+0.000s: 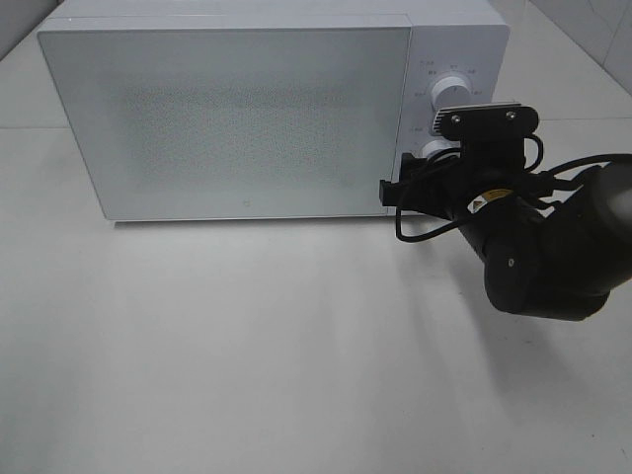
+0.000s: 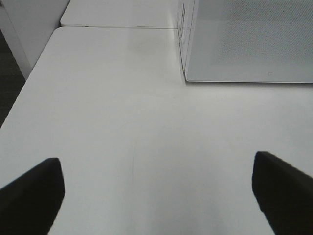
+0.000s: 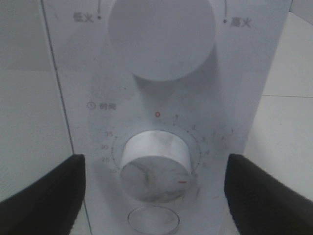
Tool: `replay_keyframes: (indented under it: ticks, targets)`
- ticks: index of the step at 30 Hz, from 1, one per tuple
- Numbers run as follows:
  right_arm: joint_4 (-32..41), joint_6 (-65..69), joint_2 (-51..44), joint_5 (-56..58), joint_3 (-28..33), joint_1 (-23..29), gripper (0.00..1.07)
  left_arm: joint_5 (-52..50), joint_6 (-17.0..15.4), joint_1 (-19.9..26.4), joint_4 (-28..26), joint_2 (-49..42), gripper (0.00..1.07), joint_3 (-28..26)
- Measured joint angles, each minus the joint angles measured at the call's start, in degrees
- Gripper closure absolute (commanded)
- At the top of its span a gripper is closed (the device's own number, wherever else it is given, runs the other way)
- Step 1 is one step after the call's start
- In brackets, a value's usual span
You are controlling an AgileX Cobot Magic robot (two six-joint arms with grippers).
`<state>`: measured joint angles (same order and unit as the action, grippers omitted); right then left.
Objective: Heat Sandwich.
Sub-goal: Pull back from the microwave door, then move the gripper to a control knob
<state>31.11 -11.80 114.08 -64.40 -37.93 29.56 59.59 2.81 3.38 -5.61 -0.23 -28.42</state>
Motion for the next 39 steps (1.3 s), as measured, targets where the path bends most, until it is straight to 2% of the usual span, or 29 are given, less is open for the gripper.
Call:
replay_keyframes:
  ticks: [4,19,22,23,24,26,27,28,31,32,33,36,39]
  targets:
    - [-0.1,0.0,0.7,0.9,-1.7,-1.1,0.31,0.0,0.0,0.0,0.0,0.0,0.09,0.0]
    - [-0.1,0.0,0.7,0.9,-1.7,-0.1,0.32,0.0,0.0,0.0,0.0,-0.1,0.09,0.0]
    - [0.4,0.0,0.7,0.9,-1.7,0.3,0.39,0.0,0.0,0.0,0.0,-0.1,0.09,0.0]
    - [0.6,0.0,0.7,0.9,-1.7,0.3,0.46,0.0,0.0,0.0,0.0,-0.1,0.09,0.0]
    - [0.6,0.0,0.7,0.9,-1.7,0.3,0.46,0.0,0.0,0.0,0.0,-0.1,0.09,0.0]
    - [1.0,0.0,0.7,0.8,-1.7,0.3,0.56,0.0,0.0,0.0,0.0,-0.1,0.09,0.0]
    - [1.0,0.0,0.7,0.8,-1.7,0.3,0.69,0.0,0.0,0.0,0.0,-0.1,0.09,0.0]
    - [1.0,0.0,0.7,0.8,-1.7,0.3,0.69,0.0,0.0,0.0,0.0,-0.1,0.09,0.0]
    - [1.5,0.1,0.7,0.7,-1.7,0.3,0.87,0.0,0.0,0.0,0.0,-0.1,0.09,0.0]
    - [1.5,0.1,0.7,0.7,-1.7,0.3,0.87,0.0,0.0,0.0,0.0,-0.1,0.09,0.0]
    - [1.5,0.1,0.7,0.7,-1.7,0.3,0.96,0.0,0.0,0.0,0.0,-0.1,0.09,0.0]
    - [1.5,0.1,0.7,0.7,-1.7,0.3,1.04,0.0,0.0,0.0,0.0,-0.1,0.09,0.0]
    - [1.5,0.1,0.7,0.7,-1.7,0.3,1.04,0.0,0.0,0.0,0.0,-0.1,0.09,0.0]
